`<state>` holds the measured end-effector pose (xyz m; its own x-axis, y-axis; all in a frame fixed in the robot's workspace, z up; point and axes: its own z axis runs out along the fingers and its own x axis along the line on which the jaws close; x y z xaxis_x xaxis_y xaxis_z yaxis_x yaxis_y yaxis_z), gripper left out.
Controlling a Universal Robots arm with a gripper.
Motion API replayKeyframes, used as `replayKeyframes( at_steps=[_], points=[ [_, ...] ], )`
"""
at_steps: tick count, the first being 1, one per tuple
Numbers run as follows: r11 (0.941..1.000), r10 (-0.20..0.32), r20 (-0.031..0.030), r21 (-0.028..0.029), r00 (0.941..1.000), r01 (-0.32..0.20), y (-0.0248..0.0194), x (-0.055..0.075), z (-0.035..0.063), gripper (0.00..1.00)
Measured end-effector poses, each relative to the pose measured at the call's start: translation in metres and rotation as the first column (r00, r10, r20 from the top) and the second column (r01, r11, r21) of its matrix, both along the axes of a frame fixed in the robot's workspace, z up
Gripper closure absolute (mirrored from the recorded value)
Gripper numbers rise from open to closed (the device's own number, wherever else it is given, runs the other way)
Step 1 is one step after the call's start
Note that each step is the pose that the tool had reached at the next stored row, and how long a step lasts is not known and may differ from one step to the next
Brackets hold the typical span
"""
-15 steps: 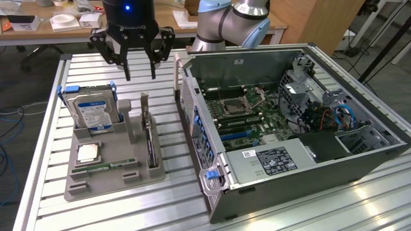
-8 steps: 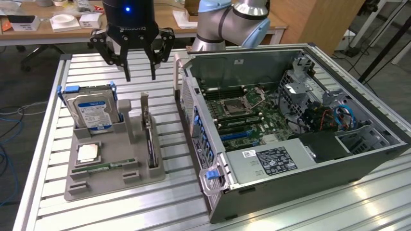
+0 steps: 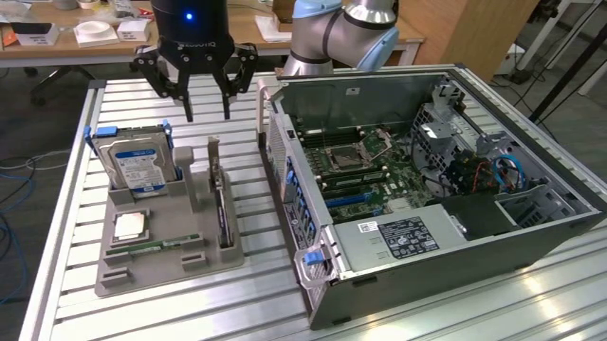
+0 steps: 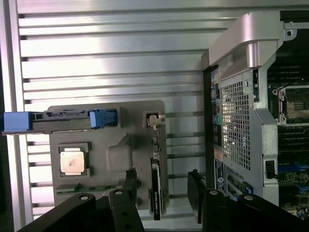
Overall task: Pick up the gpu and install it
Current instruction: 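Pick up the gpu and move the gpu toward the slot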
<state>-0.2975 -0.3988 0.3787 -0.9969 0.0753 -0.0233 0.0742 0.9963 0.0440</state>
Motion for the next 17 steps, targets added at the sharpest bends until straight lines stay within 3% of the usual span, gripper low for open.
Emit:
replayKeyframes(
  at_steps=[17],
  points=[
    [1.0, 0.0, 0.0, 0.0001, 1.0, 0.0, 0.0, 0.0, -0.006, 0.45]
  ],
)
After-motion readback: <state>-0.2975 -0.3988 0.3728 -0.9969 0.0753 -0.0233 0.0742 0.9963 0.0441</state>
